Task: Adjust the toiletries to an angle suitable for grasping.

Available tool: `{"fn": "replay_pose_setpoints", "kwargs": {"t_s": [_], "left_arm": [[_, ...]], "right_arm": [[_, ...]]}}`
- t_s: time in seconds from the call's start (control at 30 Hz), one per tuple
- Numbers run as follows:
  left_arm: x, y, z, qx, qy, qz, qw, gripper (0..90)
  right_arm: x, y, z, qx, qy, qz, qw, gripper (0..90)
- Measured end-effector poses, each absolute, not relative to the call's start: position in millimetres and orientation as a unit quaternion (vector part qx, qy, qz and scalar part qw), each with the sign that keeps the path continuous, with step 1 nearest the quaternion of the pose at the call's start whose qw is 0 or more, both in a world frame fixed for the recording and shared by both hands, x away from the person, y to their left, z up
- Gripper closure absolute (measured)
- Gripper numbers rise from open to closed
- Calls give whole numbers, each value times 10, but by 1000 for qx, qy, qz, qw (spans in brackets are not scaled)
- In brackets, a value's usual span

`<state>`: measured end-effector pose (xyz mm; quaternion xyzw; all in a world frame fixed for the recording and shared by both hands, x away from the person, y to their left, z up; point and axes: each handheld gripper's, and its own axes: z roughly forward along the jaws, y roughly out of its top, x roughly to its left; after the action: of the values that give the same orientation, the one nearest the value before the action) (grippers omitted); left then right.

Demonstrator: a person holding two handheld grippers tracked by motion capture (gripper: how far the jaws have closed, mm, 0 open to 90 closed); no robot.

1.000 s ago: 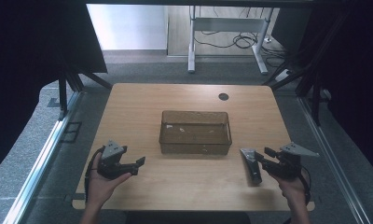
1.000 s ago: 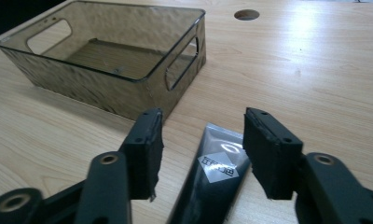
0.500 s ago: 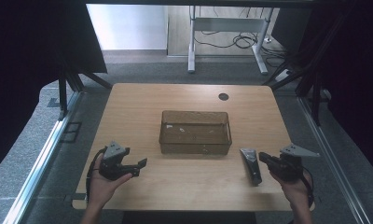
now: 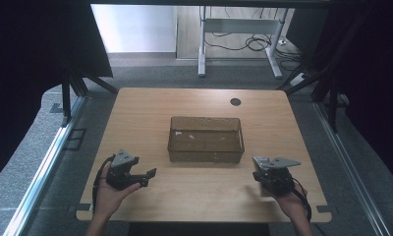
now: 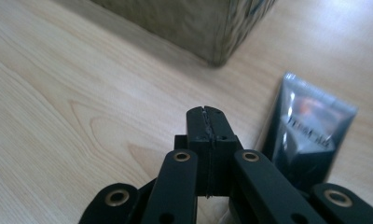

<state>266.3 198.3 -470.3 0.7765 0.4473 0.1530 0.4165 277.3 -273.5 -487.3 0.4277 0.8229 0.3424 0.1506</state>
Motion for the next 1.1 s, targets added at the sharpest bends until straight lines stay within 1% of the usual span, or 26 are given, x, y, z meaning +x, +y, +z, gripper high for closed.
{"fn": "replay_pose_setpoints", "kwargs": {"t_s": [0.37, 0.73, 1.1], "left_arm": [[2673, 1993, -4716, 778, 448, 147, 415, 193], [2673, 2018, -4709, 776, 450, 145, 417, 193], [2680, 2050, -4714, 776, 451, 144, 417, 193]], "right_arm": [[2689, -2844, -5031, 454, 823, 310, 142, 900], [2638, -2905, -5033, 462, 820, 307, 141, 900], [2642, -3101, -5005, 480, 809, 308, 145, 900]]}}
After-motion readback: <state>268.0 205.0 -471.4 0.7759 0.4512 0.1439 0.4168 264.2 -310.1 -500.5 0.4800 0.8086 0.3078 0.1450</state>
